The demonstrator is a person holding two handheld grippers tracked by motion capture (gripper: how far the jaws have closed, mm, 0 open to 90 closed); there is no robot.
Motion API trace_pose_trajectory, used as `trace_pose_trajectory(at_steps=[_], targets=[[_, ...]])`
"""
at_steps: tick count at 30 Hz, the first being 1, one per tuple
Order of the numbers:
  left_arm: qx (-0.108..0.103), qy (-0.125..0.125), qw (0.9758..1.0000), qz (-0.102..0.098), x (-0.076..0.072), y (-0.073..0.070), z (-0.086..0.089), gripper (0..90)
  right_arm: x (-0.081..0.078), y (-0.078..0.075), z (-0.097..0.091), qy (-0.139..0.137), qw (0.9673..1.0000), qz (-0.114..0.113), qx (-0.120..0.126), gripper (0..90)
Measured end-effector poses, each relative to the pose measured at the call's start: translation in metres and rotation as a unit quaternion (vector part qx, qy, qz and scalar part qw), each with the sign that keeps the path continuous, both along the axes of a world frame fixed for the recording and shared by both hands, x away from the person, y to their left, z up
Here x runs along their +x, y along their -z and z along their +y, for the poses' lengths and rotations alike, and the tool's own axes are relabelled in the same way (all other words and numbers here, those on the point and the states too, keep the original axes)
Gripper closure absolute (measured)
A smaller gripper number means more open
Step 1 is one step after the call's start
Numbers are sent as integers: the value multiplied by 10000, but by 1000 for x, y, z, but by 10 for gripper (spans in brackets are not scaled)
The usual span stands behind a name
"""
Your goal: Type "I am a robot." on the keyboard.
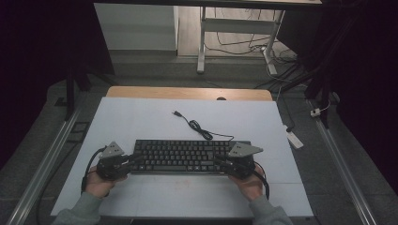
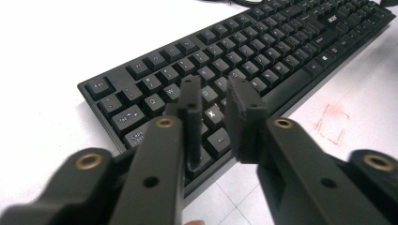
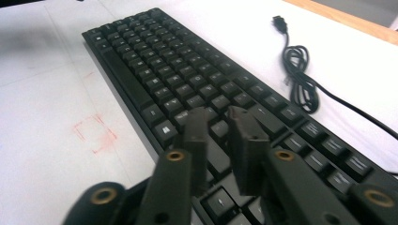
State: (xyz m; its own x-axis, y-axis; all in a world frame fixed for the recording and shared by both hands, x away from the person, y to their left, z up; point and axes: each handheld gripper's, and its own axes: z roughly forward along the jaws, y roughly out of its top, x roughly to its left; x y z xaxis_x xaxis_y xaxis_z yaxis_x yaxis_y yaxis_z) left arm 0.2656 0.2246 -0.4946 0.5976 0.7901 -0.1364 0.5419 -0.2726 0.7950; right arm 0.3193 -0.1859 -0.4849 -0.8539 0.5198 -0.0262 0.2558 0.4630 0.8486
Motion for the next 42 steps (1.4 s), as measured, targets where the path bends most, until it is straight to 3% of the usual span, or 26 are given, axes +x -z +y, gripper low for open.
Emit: trace_pose_trajectory(at_steps=[4,29,42], targets=[[4,49,10000,20,0,0,0,887,3,1,9,-130,9999,65,-67,872],[216,31,9996,204,9,9,2,889,25,8,65,-281,9994,136,-162,895],[469,-42,9983,353,17,21,0,889,32,9,83,-345,9988,201,-272,895]])
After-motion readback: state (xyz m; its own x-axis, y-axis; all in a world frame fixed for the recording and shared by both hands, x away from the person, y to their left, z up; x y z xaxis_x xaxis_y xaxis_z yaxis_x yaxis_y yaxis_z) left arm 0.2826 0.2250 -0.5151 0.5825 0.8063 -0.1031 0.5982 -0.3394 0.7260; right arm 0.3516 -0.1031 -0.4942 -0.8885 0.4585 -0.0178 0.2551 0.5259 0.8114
